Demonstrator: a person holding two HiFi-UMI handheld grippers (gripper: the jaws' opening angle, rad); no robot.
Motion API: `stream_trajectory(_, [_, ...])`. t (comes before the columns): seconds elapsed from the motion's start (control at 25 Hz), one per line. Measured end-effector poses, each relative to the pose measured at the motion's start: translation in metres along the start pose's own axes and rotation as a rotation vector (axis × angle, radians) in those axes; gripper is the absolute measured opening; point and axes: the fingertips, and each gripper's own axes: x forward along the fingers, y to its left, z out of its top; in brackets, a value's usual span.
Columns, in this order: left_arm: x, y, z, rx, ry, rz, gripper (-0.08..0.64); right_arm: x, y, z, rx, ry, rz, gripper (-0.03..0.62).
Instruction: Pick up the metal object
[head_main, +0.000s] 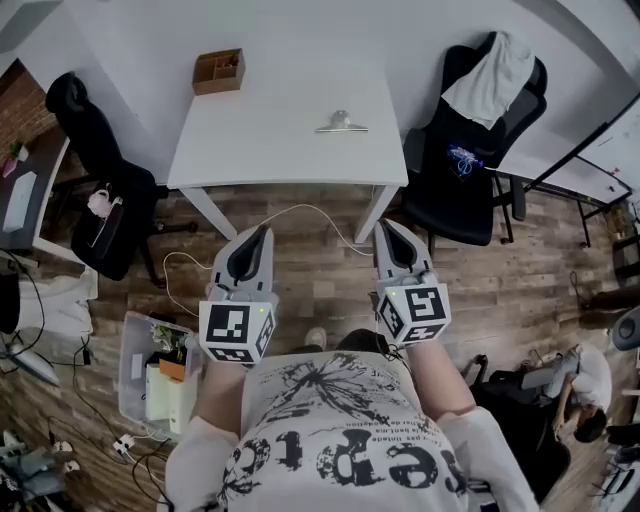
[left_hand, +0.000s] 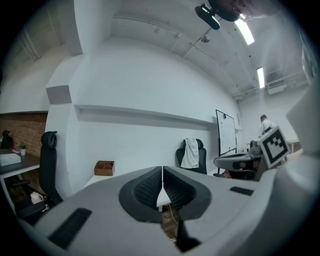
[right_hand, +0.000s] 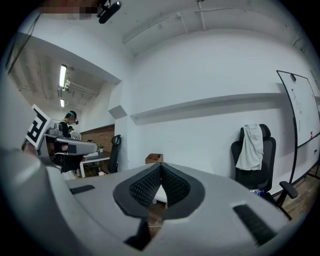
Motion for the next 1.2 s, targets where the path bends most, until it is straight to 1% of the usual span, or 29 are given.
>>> stream_trajectory(0.2, [0.048,0.029,-0.011,-0.012,0.023,-0.007,0.012,0.060,-0.014,-0.008,0.004,0.033,0.001,-0.008])
stream_trajectory(0.4, [0.101,0.054,-0.016,-0.008,0.021,0.016,0.012,0.123,-0.038,-0.015,0.006,0.036,0.020,-0.008])
stream_trajectory(0.56, [0.160,0.080,-0.012,0.009,0.022,0.034,0.012,0.186,-0.067,-0.011,0.017,0.019,0.031,-0.008])
stream_trajectory(0.72, [0.229,0.104,0.001,0.023,0.015,0.044,0.012,0.252,-0.105,-0.001,0.024,0.012,0.032,-0.008])
stream_trajectory(0.88, [0.295,0.122,0.014,0.032,-0.009,0.029,0.012,0.313,-0.144,0.004,0.021,0.016,0.021,-0.008])
stream_trajectory(1.0, [0.339,0.132,0.015,0.009,-0.027,0.001,0.012,0.351,-0.168,-0.007,0.025,0.057,-0.009,-0.008])
stream_trajectory(1.08, [0.362,0.136,0.011,-0.008,-0.029,-0.014,0.012,0.369,-0.179,-0.019,0.025,0.096,-0.014,-0.008])
stream_trajectory(1.2, [0.388,0.146,0.000,0.002,-0.009,-0.014,0.012,0.391,-0.189,-0.038,0.035,0.160,-0.018,-0.008])
